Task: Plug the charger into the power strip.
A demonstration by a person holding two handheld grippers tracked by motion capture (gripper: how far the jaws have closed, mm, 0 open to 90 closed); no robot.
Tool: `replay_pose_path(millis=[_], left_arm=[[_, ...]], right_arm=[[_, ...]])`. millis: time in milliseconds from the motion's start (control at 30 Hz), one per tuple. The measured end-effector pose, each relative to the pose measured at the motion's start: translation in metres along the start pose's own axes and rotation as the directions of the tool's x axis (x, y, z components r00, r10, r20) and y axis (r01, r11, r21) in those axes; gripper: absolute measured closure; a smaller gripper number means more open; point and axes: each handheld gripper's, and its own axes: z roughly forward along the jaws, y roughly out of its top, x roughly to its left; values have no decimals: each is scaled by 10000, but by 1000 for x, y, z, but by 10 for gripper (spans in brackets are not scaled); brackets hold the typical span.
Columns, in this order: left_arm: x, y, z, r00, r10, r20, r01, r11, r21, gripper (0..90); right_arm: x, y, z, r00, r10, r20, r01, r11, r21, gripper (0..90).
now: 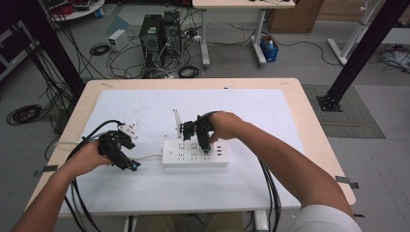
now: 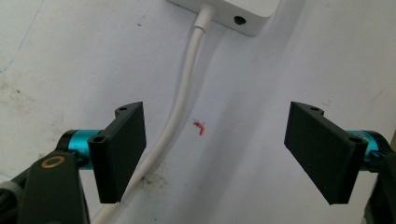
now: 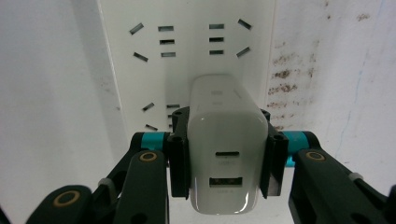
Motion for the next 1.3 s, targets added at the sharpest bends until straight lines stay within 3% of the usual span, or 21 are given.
replay_pose_path(millis=[100, 167, 200, 300, 467, 533, 667, 733, 933, 1067, 1100, 1167, 1300], left_arm=[[2, 0, 0, 9999, 164, -47, -164, 9998, 106, 210], [3, 0, 1, 9999, 165, -45, -165, 9998, 118, 210], [2, 0, 2, 10000, -8, -2, 8, 10000, -16, 210], [2, -1, 2, 10000, -3, -9, 3, 10000, -29, 210], [3, -2, 2, 10000, 11, -86, -10, 10000, 59, 210], [1, -2, 3, 9999, -112, -96, 112, 9999, -13, 210], [2, -2, 2, 9998, -185, -118, 184, 9997, -137, 210], [2, -2, 2, 9997, -204, -134, 202, 9997, -140, 210], [2, -1, 4, 9997, -195, -114, 195, 9998, -33, 210], [1, 0, 4, 9997, -220, -108, 219, 9997, -79, 210], [1, 0, 3, 9997, -197, -141, 196, 9998, -54, 210], [2, 0, 3, 9997, -202, -120, 201, 9998, -64, 210], [1, -1, 2, 9998, -179, -108, 178, 9998, -52, 210]], right_arm=[[5, -4, 0, 9995, 122, 277, -114, 9995, -290, 627], [2, -6, 1, 9998, 136, 143, -130, 9988, -467, 626], [0, -6, 1, 9996, 287, -78, -291, 9984, -495, 626], [-11, -6, 2, 9968, 356, -720, -397, 9976, -572, 626], [-21, -9, 4, 9896, 478, -1360, -583, 9955, -741, 625], [-19, -9, 5, 9901, 520, -1304, -618, 9955, -722, 626], [-8, -10, 6, 9984, 146, -554, -192, 9963, -837, 627], [-9, -13, 7, 9972, 344, -669, -419, 9925, -1147, 626], [-17, -13, 8, 9913, 488, -1223, -620, 9924, -1065, 625], [-16, -14, 9, 9925, 447, -1135, -578, 9917, -1147, 625], [-10, -12, 8, 9963, 352, -785, -438, 9929, -1104, 625], [-7, -12, 11, 9982, 303, -518, -359, 9933, -1098, 620], [-13, -11, 14, 9950, 287, -953, -388, 9936, -1057, 625]])
